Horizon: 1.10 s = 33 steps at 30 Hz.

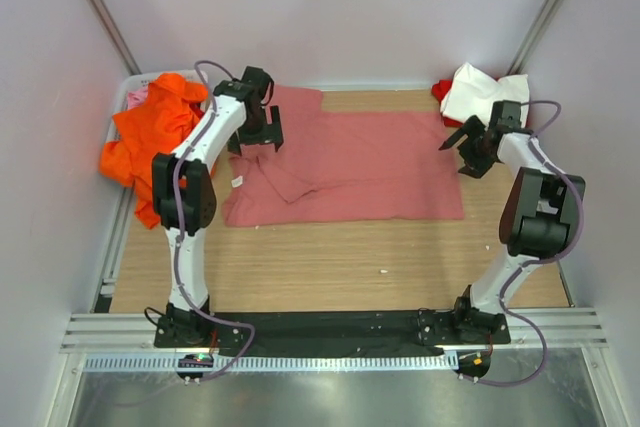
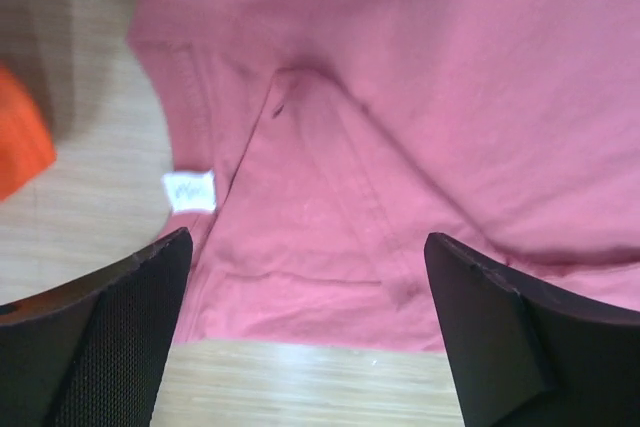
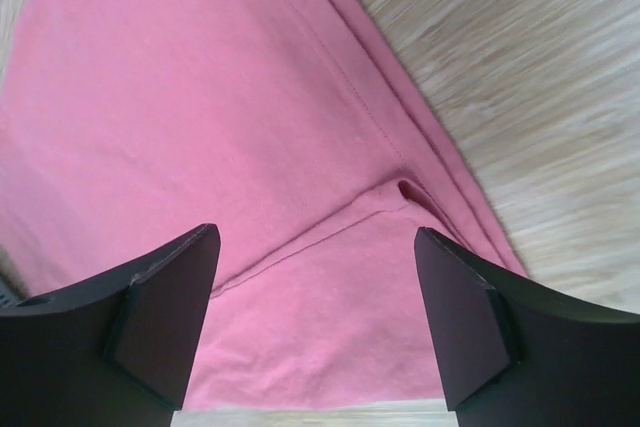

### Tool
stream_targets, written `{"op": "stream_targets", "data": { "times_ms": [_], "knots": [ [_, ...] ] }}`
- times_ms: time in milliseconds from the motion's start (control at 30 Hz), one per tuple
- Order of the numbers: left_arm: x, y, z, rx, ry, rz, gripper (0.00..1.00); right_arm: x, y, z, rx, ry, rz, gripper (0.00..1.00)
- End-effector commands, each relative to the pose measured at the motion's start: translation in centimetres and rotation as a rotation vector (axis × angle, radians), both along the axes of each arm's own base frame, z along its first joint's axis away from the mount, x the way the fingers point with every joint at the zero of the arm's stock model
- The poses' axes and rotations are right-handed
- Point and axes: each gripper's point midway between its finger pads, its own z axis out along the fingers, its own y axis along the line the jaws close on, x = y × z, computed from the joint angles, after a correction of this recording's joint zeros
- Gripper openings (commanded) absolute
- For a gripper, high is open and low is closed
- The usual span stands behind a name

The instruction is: Fold and stack the t-shirts

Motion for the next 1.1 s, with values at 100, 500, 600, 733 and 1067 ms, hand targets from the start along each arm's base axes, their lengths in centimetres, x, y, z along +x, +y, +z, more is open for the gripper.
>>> {"op": "stream_targets", "data": {
  "times_ms": [100, 500, 600, 733, 1067],
  "knots": [
    [-5.7, -0.2, 8.1, -0.045, -0.212, 0.044, 1.00, -4.8, -1.2, 4.3, -0.218, -0.071, -0.026, 0.87],
    [-15.1, 0.0, -0.3, -0.292, -0.210, 0.251, 1.00, -13.1, 1.2, -2.2, -0.151, 0.053, -0.018, 0.85],
    [-16.1, 1.0, -1.6, -0.292, -0.238, 0.292, 1.00, -13.3, 0.8, -2.9, -0.149, 0.071, -0.030, 0.83],
    [-16.6, 3.0, -2.7, -0.225, -0.278, 0.355, 1.00, -13.2, 0.0, -4.4, -0.161, 0.106, -0.057, 0.78],
    [-16.0, 5.0, -5.1, -0.170, -0.273, 0.414, 1.00, -13.5, -1.2, -7.1, -0.148, 0.150, -0.112, 0.37]
  ]
}}
